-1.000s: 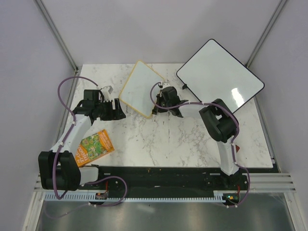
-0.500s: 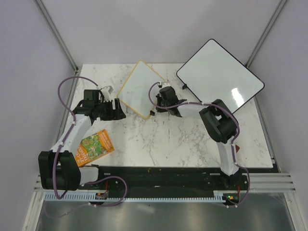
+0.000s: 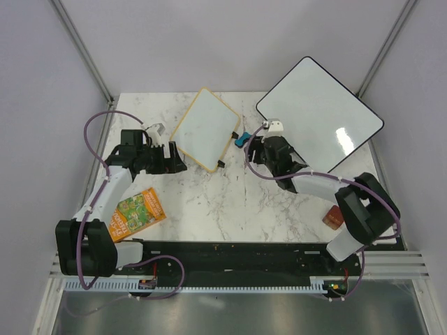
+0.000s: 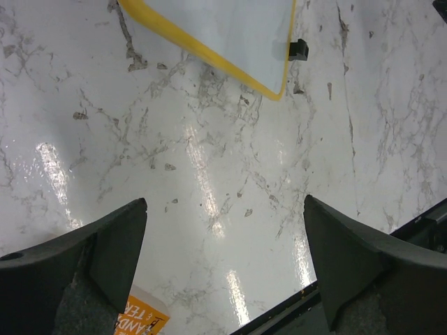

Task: Erase the whiteboard

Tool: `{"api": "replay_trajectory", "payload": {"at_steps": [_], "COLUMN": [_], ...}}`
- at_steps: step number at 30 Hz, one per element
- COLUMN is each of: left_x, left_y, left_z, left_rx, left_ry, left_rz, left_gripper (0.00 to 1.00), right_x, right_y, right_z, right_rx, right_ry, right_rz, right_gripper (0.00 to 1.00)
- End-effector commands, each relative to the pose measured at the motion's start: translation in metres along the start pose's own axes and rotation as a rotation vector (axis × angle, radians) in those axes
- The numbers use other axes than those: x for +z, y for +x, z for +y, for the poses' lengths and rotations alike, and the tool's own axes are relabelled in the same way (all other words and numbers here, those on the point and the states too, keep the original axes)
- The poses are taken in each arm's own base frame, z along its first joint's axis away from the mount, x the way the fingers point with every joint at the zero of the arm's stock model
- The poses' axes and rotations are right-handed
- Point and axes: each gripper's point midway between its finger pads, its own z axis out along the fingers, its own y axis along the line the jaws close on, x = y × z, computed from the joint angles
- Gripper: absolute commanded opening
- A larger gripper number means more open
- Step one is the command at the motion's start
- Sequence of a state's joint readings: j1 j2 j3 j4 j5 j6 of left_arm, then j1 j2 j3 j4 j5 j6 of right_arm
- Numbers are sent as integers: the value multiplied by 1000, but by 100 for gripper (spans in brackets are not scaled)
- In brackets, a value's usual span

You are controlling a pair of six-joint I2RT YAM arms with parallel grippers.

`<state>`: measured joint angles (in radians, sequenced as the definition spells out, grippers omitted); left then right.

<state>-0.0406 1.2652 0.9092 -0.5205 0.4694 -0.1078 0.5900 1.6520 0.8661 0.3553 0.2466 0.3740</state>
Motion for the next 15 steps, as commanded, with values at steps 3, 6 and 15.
{"api": "replay_trajectory", "payload": {"at_steps": [3, 6, 15], "left_x": [-15, -17, -38], "left_y": [-28, -29, -27], "left_z": [-22, -26, -72], "left_rx": [30, 28, 124], "left_ry": [80, 97, 338], "left_rz": [-108, -113, -163], "left_gripper": [99, 99, 99], "right_x": [-54, -73, -150], "right_y": [-75, -78, -86], "right_z": [8, 1, -60], "right_rx": [79, 83, 54], "right_ry": [-69, -55, 168], "right_rz": [-301, -308, -361], "right_gripper": [87, 98, 98]}}
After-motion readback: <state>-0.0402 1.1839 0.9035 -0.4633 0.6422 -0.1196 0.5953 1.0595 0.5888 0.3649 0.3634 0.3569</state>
